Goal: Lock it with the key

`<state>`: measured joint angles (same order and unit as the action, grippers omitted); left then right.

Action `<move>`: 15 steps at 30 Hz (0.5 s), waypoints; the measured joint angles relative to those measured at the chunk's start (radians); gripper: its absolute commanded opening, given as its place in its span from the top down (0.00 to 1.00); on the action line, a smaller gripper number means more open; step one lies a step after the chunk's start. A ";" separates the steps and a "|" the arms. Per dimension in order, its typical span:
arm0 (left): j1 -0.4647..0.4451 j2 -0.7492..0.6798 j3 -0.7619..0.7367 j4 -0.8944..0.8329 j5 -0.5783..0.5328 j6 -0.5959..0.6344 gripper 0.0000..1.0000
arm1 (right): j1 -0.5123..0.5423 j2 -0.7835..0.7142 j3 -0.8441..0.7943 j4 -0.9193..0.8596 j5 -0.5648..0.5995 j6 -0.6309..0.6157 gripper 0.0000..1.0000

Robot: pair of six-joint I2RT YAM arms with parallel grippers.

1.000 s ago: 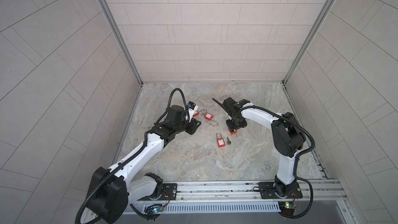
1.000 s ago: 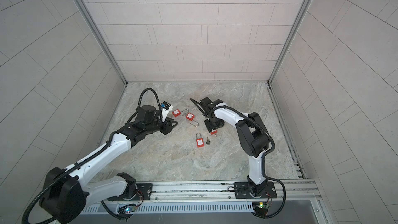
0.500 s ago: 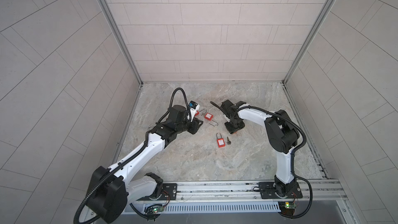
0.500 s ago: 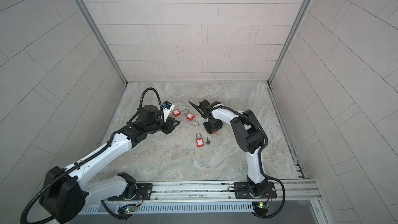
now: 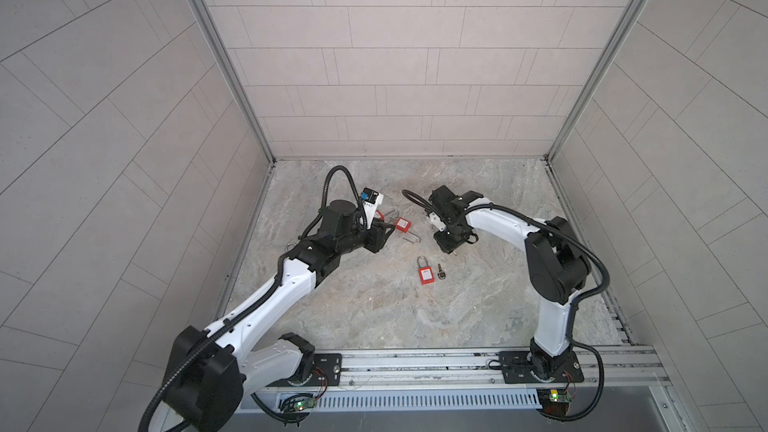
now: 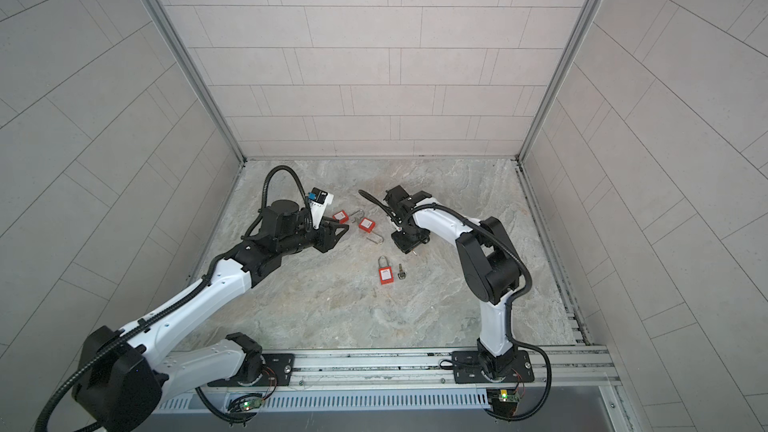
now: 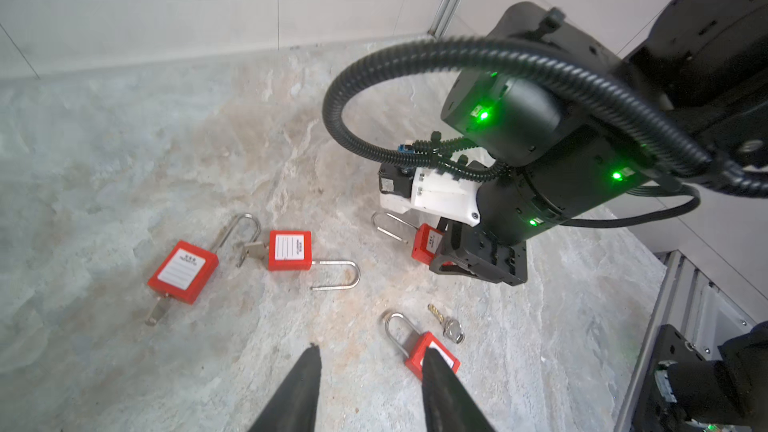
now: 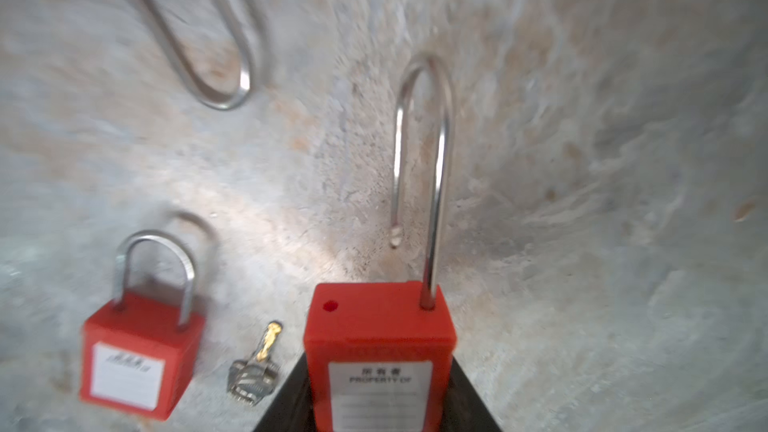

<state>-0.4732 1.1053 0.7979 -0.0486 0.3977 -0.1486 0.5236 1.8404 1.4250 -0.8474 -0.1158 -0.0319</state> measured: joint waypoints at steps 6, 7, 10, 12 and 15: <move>0.011 -0.048 0.000 -0.011 0.051 0.129 0.54 | 0.015 -0.187 -0.001 0.024 -0.112 -0.189 0.79; 0.012 -0.048 0.000 -0.012 0.057 0.151 0.54 | 0.020 -0.208 -0.005 0.029 -0.138 -0.217 0.79; 0.019 -0.061 -0.014 0.002 0.068 0.194 0.53 | 0.045 -0.282 -0.056 0.057 -0.207 -0.303 0.79; 0.026 -0.080 -0.037 0.019 0.094 0.212 0.53 | 0.073 -0.325 -0.102 0.071 -0.233 -0.354 0.79; 0.031 -0.096 -0.051 0.020 0.148 0.248 0.53 | 0.123 -0.358 -0.142 0.074 -0.249 -0.411 0.80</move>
<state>-0.4427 1.0096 0.7464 -0.0288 0.5453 0.0990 0.6468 1.4822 1.2827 -0.7734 -0.3645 -0.4431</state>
